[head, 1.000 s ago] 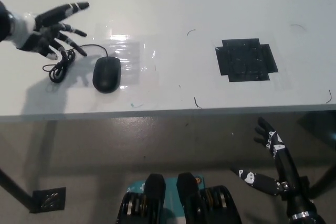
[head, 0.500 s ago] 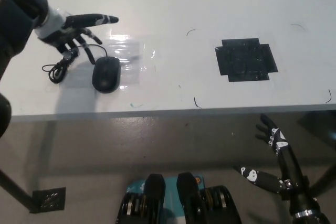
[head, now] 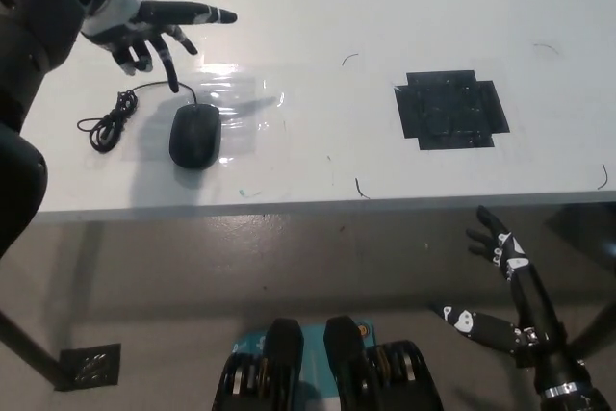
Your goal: The robot uses left hand to click on the left button of the black mouse, which is placed on the left area of the table
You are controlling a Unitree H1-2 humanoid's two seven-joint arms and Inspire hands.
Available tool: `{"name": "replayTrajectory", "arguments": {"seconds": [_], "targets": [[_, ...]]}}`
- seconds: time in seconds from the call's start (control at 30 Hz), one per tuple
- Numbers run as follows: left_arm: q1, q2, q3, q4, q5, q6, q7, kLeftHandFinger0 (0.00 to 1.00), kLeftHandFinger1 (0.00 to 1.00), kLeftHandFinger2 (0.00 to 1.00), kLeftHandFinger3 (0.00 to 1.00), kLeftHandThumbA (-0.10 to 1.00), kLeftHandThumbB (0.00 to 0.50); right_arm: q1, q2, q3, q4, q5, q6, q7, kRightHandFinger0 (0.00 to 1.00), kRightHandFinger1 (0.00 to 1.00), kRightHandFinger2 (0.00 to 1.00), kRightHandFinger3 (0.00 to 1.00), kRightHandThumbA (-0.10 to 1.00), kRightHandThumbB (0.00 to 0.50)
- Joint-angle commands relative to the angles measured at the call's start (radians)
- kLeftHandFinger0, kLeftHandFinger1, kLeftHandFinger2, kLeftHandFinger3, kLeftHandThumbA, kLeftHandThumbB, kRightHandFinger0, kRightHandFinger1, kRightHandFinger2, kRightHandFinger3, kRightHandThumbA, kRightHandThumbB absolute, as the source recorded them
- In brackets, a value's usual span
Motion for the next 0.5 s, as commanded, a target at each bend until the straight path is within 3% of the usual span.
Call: {"name": "replayTrajectory", "arguments": {"seconds": [0.0, 0.03, 0.07, 0.13, 0.27, 0.33, 0.4, 0.47], "targets": [[-0.084, 0.012, 0.015, 0.023, 0.098, -0.032, -0.028, 0.0, 0.06, 0.39, 1.0, 1.0, 0.448, -0.016, -0.012, 0.001, -0.033, -0.007, -0.006, 0.014, 0.8, 0.86, 1.0, 1.0, 1.0, 0.141], [-0.084, 0.013, 0.015, 0.026, 0.104, -0.03, -0.04, 0.0, 0.05, 0.39, 1.0, 1.0, 0.422, -0.015, -0.013, 0.001, -0.035, -0.009, -0.004, 0.014, 0.8, 0.85, 1.0, 1.0, 1.0, 0.135], [-0.086, 0.014, 0.011, 0.029, 0.12, -0.032, -0.056, 0.0, 0.06, 0.4, 1.0, 1.0, 0.434, -0.015, -0.015, 0.001, -0.036, -0.009, -0.002, 0.015, 0.8, 0.85, 1.0, 1.0, 1.0, 0.136], [-0.087, 0.015, 0.013, 0.035, 0.135, -0.035, -0.066, 0.0, 0.07, 0.43, 1.0, 1.0, 0.405, -0.018, -0.015, -0.001, -0.035, -0.007, -0.005, 0.015, 0.79, 0.84, 1.0, 1.0, 1.0, 0.131], [-0.077, 0.019, 0.013, 0.033, 0.172, -0.092, -0.069, 0.0, 0.0, 0.34, 0.99, 1.0, 0.399, -0.018, -0.017, 0.0, -0.035, -0.008, -0.004, 0.017, 0.78, 0.83, 1.0, 1.0, 1.0, 0.123], [-0.07, 0.017, 0.017, 0.035, 0.185, -0.103, -0.06, 0.0, 0.02, 0.35, 0.9, 1.0, 0.42, -0.016, -0.018, 0.001, -0.037, -0.012, -0.003, 0.018, 0.78, 0.83, 1.0, 1.0, 1.0, 0.118], [-0.065, 0.013, 0.023, 0.038, 0.195, -0.105, -0.066, 0.0, 0.07, 0.39, 0.84, 1.0, 0.409, -0.017, -0.017, 0.001, -0.035, -0.009, -0.004, 0.018, 0.77, 0.83, 1.0, 1.0, 1.0, 0.121], [-0.062, 0.005, 0.038, 0.041, 0.195, -0.088, -0.087, 0.0, 0.05, 0.34, 0.89, 1.0, 0.385, -0.016, -0.017, 0.001, -0.038, -0.009, 0.002, 0.019, 0.77, 0.82, 1.0, 1.0, 1.0, 0.114]]}}
